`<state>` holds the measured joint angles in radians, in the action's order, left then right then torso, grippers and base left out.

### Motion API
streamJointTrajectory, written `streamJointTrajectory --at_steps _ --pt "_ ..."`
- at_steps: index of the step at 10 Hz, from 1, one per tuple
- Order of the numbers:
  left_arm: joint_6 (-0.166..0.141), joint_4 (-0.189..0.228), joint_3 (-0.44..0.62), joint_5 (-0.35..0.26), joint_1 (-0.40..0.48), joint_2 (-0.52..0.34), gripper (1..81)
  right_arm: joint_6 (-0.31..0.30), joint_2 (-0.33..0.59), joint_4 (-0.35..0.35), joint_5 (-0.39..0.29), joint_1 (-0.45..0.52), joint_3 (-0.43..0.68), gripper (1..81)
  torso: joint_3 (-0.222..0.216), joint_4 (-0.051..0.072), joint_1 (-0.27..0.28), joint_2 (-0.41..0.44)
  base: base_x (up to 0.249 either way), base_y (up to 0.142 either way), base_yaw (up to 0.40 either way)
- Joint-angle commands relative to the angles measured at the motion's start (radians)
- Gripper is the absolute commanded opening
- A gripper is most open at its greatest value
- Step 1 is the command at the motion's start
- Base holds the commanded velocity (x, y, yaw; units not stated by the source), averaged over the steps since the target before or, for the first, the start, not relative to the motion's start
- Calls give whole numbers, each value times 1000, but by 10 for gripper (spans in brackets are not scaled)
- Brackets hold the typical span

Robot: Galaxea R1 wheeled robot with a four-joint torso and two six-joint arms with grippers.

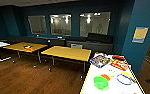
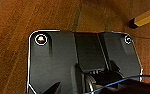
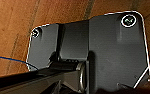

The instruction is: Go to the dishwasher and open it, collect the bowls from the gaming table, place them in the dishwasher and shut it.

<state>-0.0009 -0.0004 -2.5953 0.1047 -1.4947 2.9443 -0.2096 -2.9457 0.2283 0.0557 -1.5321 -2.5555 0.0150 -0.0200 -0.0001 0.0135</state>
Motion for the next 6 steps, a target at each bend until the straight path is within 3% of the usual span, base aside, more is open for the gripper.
streamJointTrajectory --at_steps 1,6 --pt "-1 2 4 -45 57 -10 811 1 3 8 -45 46 6 811 0 0 0 0 0 0 -232" --pt "1 -6 4 -45 56 -10 811 1 3 6 -45 48 6 811 0 0 0 0 0 0 -232"
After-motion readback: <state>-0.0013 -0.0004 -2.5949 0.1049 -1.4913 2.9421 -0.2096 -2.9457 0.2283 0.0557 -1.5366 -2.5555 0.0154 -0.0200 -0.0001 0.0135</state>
